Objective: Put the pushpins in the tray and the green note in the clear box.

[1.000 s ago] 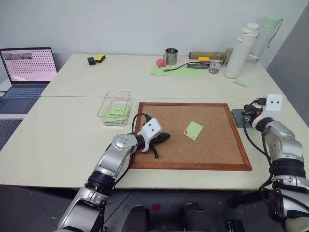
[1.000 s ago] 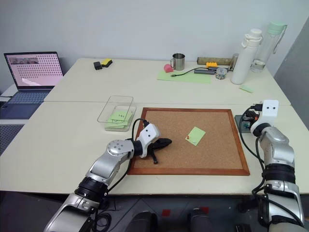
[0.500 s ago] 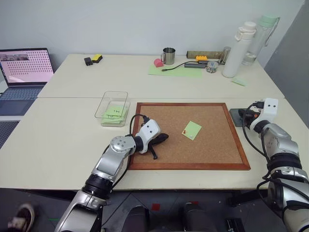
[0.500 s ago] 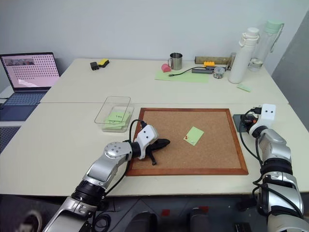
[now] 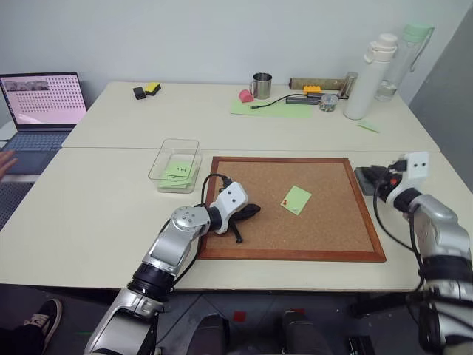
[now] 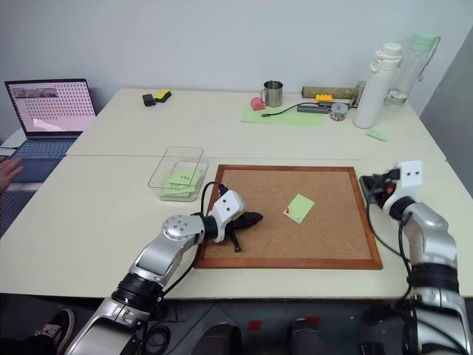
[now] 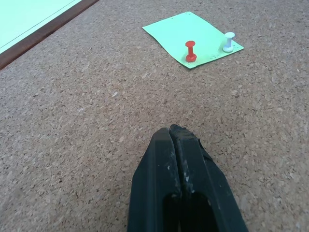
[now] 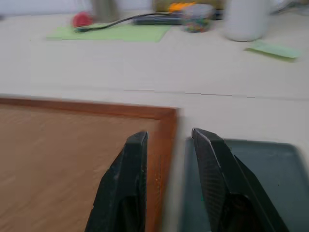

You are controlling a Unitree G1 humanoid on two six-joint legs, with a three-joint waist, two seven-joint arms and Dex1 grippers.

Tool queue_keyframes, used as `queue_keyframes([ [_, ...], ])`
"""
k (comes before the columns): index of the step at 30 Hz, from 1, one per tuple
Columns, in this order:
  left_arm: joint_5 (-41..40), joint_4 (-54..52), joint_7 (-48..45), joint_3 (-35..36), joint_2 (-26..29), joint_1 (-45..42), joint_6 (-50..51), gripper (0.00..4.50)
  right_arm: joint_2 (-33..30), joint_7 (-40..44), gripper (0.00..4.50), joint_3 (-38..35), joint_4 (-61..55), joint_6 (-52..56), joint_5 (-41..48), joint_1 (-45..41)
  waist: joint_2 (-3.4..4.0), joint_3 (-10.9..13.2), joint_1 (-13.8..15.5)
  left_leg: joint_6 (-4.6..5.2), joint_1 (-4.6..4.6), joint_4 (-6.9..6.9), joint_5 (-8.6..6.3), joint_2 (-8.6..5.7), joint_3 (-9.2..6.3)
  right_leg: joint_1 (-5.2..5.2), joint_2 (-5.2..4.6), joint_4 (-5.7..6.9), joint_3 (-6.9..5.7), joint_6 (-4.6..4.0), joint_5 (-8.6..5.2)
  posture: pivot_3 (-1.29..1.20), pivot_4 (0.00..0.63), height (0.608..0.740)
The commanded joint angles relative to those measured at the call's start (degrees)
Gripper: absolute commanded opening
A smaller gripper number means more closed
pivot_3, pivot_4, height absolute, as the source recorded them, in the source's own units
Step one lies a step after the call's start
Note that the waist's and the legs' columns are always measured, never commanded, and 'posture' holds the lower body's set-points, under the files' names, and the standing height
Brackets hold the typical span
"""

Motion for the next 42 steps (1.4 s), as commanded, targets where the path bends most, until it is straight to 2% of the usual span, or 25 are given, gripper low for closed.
queue_keyframes([
  [1,1.9,2.9,-0.4,-1.0,0.9,0.7,1.6,0.00,0.7,4.8,1.50,4.2,-20.5,7.0,7.2,8.1,0.02,0.0,0.0,0.00,0.01,0.04,0.00,0.00,0.02,0.00,0.00,0.01,0.03,0.00,0.00,0.00,0.150,0.740],
  [5,1.7,3.0,-0.7,-1.2,0.6,0.2,2.0,0.00,2.8,4.3,1.50,9.9,-27.1,8.2,6.2,12.6,0.00,0.0,-0.1,0.00,0.01,0.06,0.00,-0.02,-0.04,0.02,-0.03,-0.02,0.03,0.23,-0.14,0.00,0.150,0.740],
  [13,1.6,3.2,-1.4,-1.3,0.7,-0.9,2.3,0.00,6.2,1.9,1.50,15.6,-20.6,4.7,-0.6,9.1,-0.02,0.0,0.0,0.00,0.02,0.10,0.00,-0.02,0.02,0.00,-0.02,-0.03,0.03,0.19,-0.12,0.00,0.150,0.740],
  [30,1.1,0.8,-2.0,-0.7,1.2,-0.4,4.2,0.00,12.2,1.6,1.50,16.5,-7.6,-0.5,-5.0,4.2,-0.10,-0.1,0.0,0.00,0.02,0.09,0.00,-0.01,0.01,0.00,0.00,-0.01,0.02,0.12,-0.08,0.00,0.150,0.740],
  [33,1.0,0.9,-1.9,-0.5,1.3,-0.5,4.2,0.00,12.3,2.3,1.06,16.5,-7.4,-1.1,-5.2,4.9,-0.13,-0.1,0.0,0.00,0.03,0.08,0.00,0.00,0.00,0.00,0.02,-0.01,0.01,-0.01,-0.01,0.00,0.150,0.740],
  [38,1.0,1.0,-1.9,-0.4,1.4,-0.5,4.1,0.00,12.2,2.6,0.08,16.4,-7.7,-1.4,-5.2,5.6,-0.14,-0.1,0.0,0.00,0.03,0.09,0.00,0.00,0.01,0.00,0.02,-0.01,0.01,-0.01,-0.01,0.00,0.150,0.740],
  [42,1.0,0.8,-1.8,-0.5,1.3,-0.4,4.3,0.00,13.0,2.5,0.03,15.8,-8.4,-1.3,-4.2,5.9,-0.14,-0.1,0.0,0.00,0.03,0.08,0.00,0.01,0.00,0.00,0.02,-0.01,0.00,-0.01,-0.01,0.00,0.150,0.740],
])
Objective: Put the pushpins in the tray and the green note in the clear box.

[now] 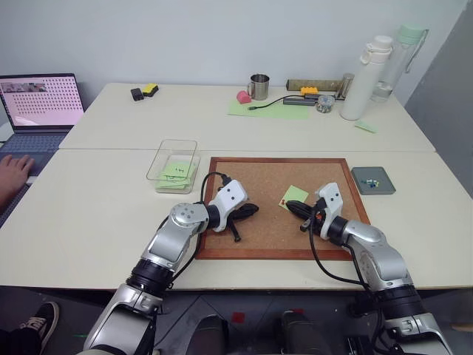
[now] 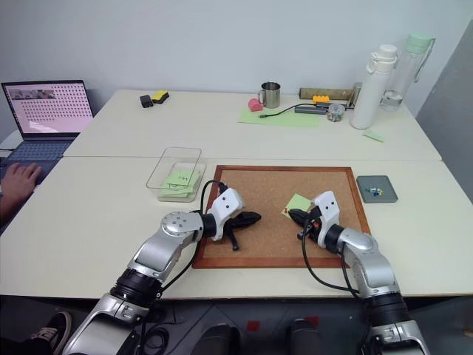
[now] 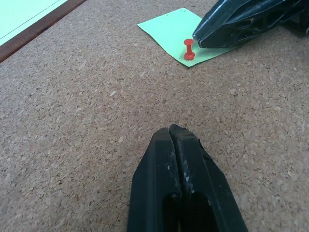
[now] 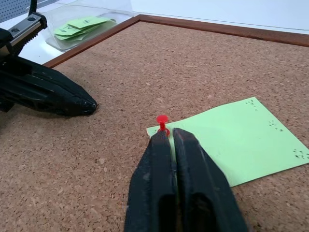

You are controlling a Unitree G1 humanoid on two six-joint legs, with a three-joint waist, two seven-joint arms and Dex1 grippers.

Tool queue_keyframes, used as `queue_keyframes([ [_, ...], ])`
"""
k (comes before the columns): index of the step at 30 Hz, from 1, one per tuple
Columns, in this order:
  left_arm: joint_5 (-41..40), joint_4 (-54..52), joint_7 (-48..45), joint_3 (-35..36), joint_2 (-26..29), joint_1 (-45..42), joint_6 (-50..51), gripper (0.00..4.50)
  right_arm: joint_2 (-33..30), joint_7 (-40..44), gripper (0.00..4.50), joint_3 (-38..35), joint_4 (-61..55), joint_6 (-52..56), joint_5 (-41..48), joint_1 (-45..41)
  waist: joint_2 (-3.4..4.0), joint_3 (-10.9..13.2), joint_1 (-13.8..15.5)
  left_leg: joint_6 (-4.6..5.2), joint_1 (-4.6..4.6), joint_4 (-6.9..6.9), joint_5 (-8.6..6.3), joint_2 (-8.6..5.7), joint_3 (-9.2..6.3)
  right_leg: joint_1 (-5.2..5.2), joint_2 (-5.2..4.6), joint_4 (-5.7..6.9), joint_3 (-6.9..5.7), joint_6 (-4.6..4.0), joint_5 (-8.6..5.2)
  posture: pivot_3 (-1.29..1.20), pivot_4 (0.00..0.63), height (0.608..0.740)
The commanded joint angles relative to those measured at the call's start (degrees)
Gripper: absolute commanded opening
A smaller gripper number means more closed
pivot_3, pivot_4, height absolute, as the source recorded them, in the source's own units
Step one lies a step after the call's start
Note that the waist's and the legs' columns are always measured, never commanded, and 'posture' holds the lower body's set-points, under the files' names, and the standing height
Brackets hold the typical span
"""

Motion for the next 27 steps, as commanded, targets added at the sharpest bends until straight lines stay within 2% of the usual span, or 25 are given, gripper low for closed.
queue_keyframes([
  [1,1.1,1.0,-0.2,-0.6,0.7,1.0,1.7,0.00,1.0,-0.1,0.03,-0.7,-0.7,0.4,1.1,1.0,0.00,0.0,0.0,0.00,0.00,0.00,0.00,0.00,0.00,0.00,0.00,0.00,0.00,0.00,0.00,0.00,0.150,0.740],
  [8,1.2,1.6,-0.2,-0.6,0.6,0.5,1.6,0.00,1.4,-1.5,0.03,-3.9,-6.5,1.1,3.4,0.9,0.01,0.0,0.0,0.00,-0.01,0.00,0.00,0.00,0.00,0.00,0.00,0.00,0.00,0.00,0.00,0.00,0.150,0.740],
  [14,1.1,1.4,-0.3,-0.8,0.5,0.7,1.8,0.00,2.5,-4.6,0.03,-7.8,-12.5,8.6,9.8,-0.5,0.01,0.0,0.1,0.00,-0.04,-0.01,0.00,0.00,-0.02,-0.03,-0.01,-0.01,0.00,0.00,0.00,0.00,0.150,0.740],
  [19,1.1,1.7,-0.4,-0.8,0.4,0.5,1.8,0.00,1.5,-7.1,0.03,-11.4,-12.4,11.2,12.0,-3.0,0.01,0.0,0.1,0.00,-0.05,-0.01,0.00,0.00,-0.01,-0.03,-0.02,-0.01,0.00,-0.01,0.00,0.00,0.150,0.740],
  [24,1.2,1.8,-0.4,-0.8,0.5,0.3,1.7,0.00,-3.3,-11.3,0.03,-14.7,-2.9,7.6,6.4,-8.6,0.01,0.0,0.0,0.00,-0.04,-0.01,0.00,-0.02,0.01,-0.03,-0.02,-0.01,0.00,-0.01,0.00,0.00,0.150,0.740],
  [27,1.1,1.4,-0.4,-0.8,0.4,0.6,1.9,0.00,-8.4,-16.2,0.03,-16.9,10.8,2.2,0.9,-14.4,0.00,0.0,0.0,0.00,-0.04,0.00,0.00,-0.04,0.07,-0.03,-0.05,-0.03,0.03,-0.01,0.01,0.00,0.150,0.740],
])
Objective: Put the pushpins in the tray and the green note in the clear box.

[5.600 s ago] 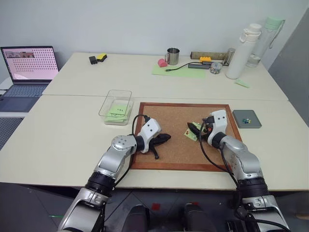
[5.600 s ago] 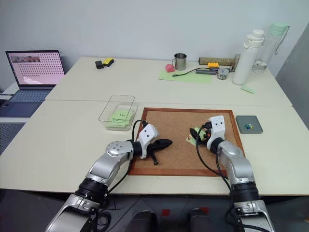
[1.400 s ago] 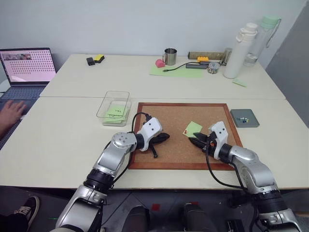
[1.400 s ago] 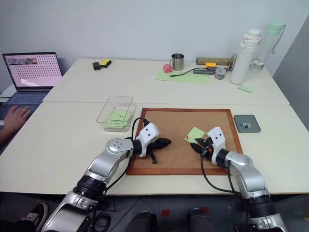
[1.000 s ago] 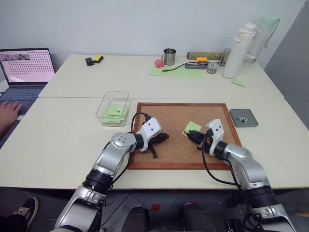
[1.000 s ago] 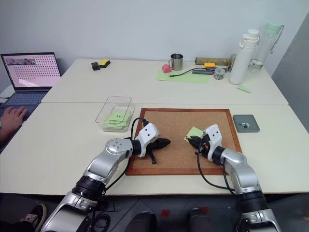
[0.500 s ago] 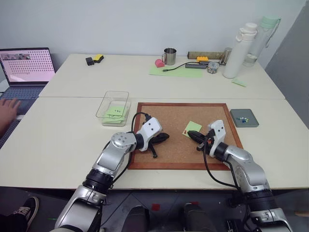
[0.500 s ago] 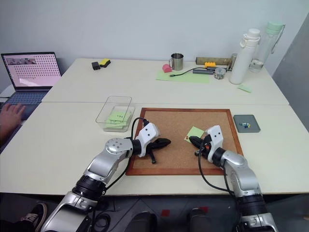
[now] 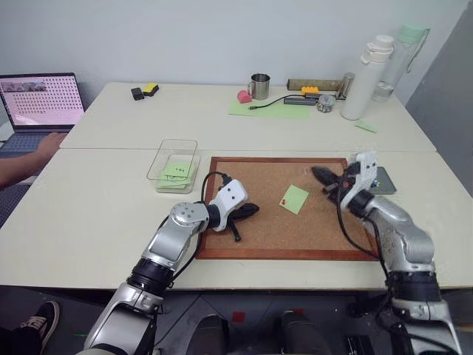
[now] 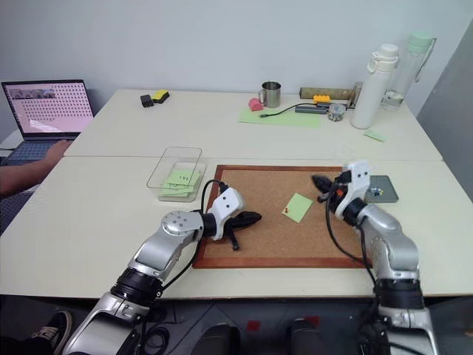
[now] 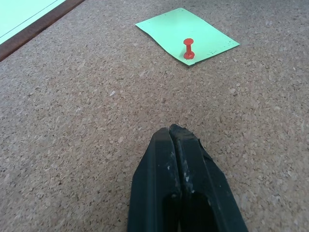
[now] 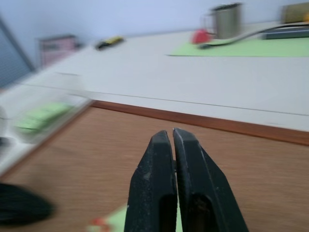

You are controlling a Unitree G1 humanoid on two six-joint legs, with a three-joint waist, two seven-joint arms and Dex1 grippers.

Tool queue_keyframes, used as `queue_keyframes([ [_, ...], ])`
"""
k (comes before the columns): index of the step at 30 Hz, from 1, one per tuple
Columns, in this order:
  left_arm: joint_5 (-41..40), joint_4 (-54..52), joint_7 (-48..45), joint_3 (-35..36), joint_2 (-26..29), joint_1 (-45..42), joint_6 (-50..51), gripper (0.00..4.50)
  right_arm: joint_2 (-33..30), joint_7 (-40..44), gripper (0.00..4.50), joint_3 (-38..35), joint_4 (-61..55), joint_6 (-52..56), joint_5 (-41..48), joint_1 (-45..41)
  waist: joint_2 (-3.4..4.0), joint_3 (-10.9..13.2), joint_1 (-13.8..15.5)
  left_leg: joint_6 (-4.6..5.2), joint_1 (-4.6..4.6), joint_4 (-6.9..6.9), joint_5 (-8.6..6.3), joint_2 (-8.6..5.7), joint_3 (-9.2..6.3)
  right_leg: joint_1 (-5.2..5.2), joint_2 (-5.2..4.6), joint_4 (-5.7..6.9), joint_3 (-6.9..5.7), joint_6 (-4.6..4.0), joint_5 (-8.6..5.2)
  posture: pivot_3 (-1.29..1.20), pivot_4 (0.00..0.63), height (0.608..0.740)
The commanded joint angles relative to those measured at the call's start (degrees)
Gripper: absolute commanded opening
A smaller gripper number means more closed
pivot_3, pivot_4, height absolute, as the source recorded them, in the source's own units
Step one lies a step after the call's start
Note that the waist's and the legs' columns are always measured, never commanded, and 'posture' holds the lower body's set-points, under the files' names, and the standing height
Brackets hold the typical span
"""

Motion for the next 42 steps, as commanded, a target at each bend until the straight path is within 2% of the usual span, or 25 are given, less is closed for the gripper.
queue_keyframes([
  [1,1.1,1.2,-0.3,-0.7,0.6,1.0,1.8,0.00,-5.6,-5.5,0.03,-4.3,14.9,-7.5,-6.3,-7.0,0.03,0.0,0.0,0.00,0.00,0.00,0.00,0.00,0.02,0.00,0.00,-0.01,0.01,0.00,0.00,0.00,0.150,0.740],
  [8,1.1,-0.2,-0.1,-0.5,1.2,2.0,2.5,0.00,-11.0,-4.9,0.03,-6.4,41.2,-16.8,-9.4,-17.0,0.03,0.0,-0.1,0.00,0.02,-0.11,0.00,-0.01,0.07,-0.01,0.02,-0.03,0.05,-0.02,0.00,0.00,0.150,0.740],
  [15,0.7,-2.2,0.4,0.0,1.8,3.4,3.6,0.00,-12.1,-1.9,0.03,-8.1,54.0,-20.7,-8.5,-22.8,0.04,0.0,-0.3,0.00,0.02,-0.11,0.00,0.00,0.11,-0.01,0.01,-0.05,0.09,-0.01,0.00,0.00,0.150,0.740],
  [18,0.7,-3.1,0.5,0.1,2.1,4.1,4.0,0.00,-12.1,-1.3,0.49,-8.4,56.5,-21.7,-8.5,-24.4,0.05,0.0,-0.5,0.00,0.02,-0.13,0.00,0.01,0.11,-0.01,0.02,-0.06,0.09,-0.01,0.00,0.00,0.150,0.740],
  [21,0.7,-3.4,0.7,0.3,2.1,4.3,4.4,0.00,-11.9,-0.2,1.18,-8.3,58.2,-22.3,-8.7,-25.4,0.05,0.0,-0.6,0.00,0.02,-0.14,0.00,0.02,0.10,-0.01,0.02,-0.05,0.09,-0.02,0.00,0.00,0.150,0.740],
  [22,0.7,-3.5,0.8,0.4,2.1,4.3,4.5,0.00,-11.8,-0.1,1.38,-8.2,58.4,-22.4,-8.8,-25.5,0.05,0.0,-0.7,0.01,0.02,-0.14,0.00,0.02,0.10,-0.01,0.02,-0.05,0.09,-0.02,0.00,0.00,0.150,0.740],
  [37,0.7,-2.8,1.1,0.0,1.4,3.8,4.4,0.00,-11.8,2.7,1.38,-7.4,55.5,-24.5,-9.3,-23.3,0.05,0.0,-0.7,0.00,0.02,-0.14,0.00,0.02,0.10,-0.01,0.02,-0.05,0.09,-0.02,0.00,0.00,0.150,0.740],
  [39,0.7,-2.6,1.1,0.0,1.4,3.6,4.3,0.00,-10.5,7.7,1.38,-5.3,48.6,-24.7,-9.0,-19.7,0.05,0.0,-0.7,0.00,0.02,-0.14,0.00,0.02,0.11,-0.01,0.01,-0.05,0.10,-0.02,0.00,0.00,0.150,0.740],
  [42,0.7,-2.7,1.2,0.1,1.4,3.8,4.2,0.00,-7.4,13.8,1.38,-2.6,31.7,-20.1,-5.2,-11.3,0.06,0.0,-0.7,0.00,0.02,-0.15,0.00,0.02,0.06,0.00,0.02,-0.03,0.06,-0.01,0.00,0.00,0.150,0.740],
])
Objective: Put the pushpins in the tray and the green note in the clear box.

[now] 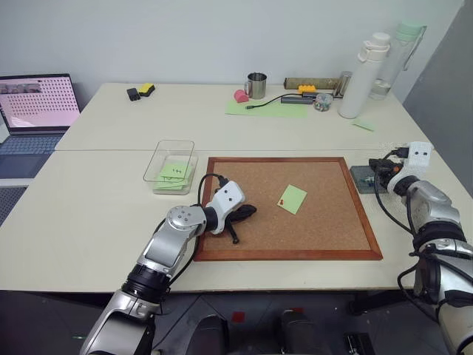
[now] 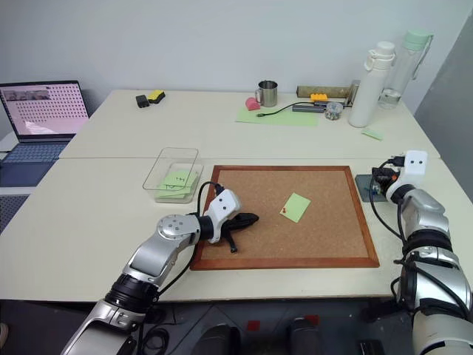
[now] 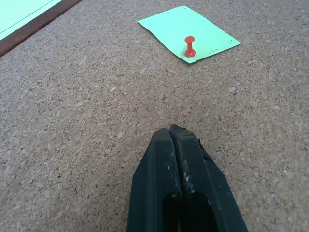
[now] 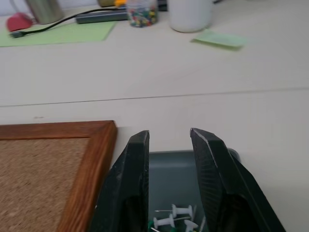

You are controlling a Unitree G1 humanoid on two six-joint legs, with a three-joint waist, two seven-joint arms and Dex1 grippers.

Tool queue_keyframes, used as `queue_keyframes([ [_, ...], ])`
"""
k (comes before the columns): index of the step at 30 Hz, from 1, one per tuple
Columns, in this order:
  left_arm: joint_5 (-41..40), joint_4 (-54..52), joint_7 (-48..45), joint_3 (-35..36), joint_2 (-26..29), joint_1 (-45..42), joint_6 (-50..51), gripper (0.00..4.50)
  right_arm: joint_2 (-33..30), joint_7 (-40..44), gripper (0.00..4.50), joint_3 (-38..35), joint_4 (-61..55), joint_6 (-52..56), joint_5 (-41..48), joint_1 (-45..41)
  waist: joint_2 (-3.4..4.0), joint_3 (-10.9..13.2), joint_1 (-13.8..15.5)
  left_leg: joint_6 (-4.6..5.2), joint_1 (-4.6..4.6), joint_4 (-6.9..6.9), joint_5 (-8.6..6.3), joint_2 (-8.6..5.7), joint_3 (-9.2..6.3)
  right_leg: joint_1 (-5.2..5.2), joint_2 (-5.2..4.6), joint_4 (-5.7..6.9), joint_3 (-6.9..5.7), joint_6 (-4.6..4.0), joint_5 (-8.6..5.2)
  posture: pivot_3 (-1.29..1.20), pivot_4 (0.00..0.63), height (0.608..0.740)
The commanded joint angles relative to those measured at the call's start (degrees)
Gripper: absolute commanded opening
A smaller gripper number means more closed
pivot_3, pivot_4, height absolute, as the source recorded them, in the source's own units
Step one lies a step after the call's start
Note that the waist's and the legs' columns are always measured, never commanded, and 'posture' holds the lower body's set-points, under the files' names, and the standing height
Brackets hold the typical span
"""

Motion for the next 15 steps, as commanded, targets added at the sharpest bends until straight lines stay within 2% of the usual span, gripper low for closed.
queue_keyframes([
  [1,1.0,1.7,0.0,-0.8,0.5,1.3,1.1,0.00,3.6,7.7,1.38,4.3,-24.5,5.6,4.8,10.1,0.00,0.0,0.0,0.00,0.00,0.01,0.00,0.03,-0.03,0.00,0.02,0.02,-0.01,0.00,0.00,0.00,0.150,0.740],
  [4,1.0,1.1,0.0,-0.9,0.6,1.9,1.3,0.00,5.6,8.9,1.38,9.3,-40.9,9.8,5.2,19.0,0.06,0.0,0.2,0.00,0.00,0.03,0.00,0.06,-0.13,0.00,0.03,0.09,-0.08,0.00,0.00,0.00,0.150,0.740],
  [8,0.9,0.7,0.0,-0.9,0.6,2.2,1.4,0.00,9.7,6.5,1.38,15.6,-53.2,14.4,4.7,24.2,0.07,0.0,0.2,0.00,0.00,0.05,0.00,0.04,-0.17,-0.01,0.01,0.08,-0.05,0.00,0.00,0.00,0.150,0.740],
  [11,1.0,0.7,0.0,-0.9,0.5,2.2,1.4,0.00,12.5,4.4,1.38,18.7,-55.2,15.6,3.1,24.6,0.06,0.0,0.2,-0.01,0.02,0.09,0.00,0.04,-0.28,-0.01,0.02,0.08,-0.04,0.01,-0.01,0.00,0.150,0.740],
  [15,1.0,0.5,-0.1,-1.0,0.6,2.1,1.4,0.00,15.0,2.0,1.38,21.0,-51.3,14.7,-0.1,23.2,0.05,0.0,0.5,-0.01,0.01,0.10,0.00,0.02,-0.30,-0.01,0.02,0.05,-0.08,0.00,-0.01,0.00,0.150,0.740],
])
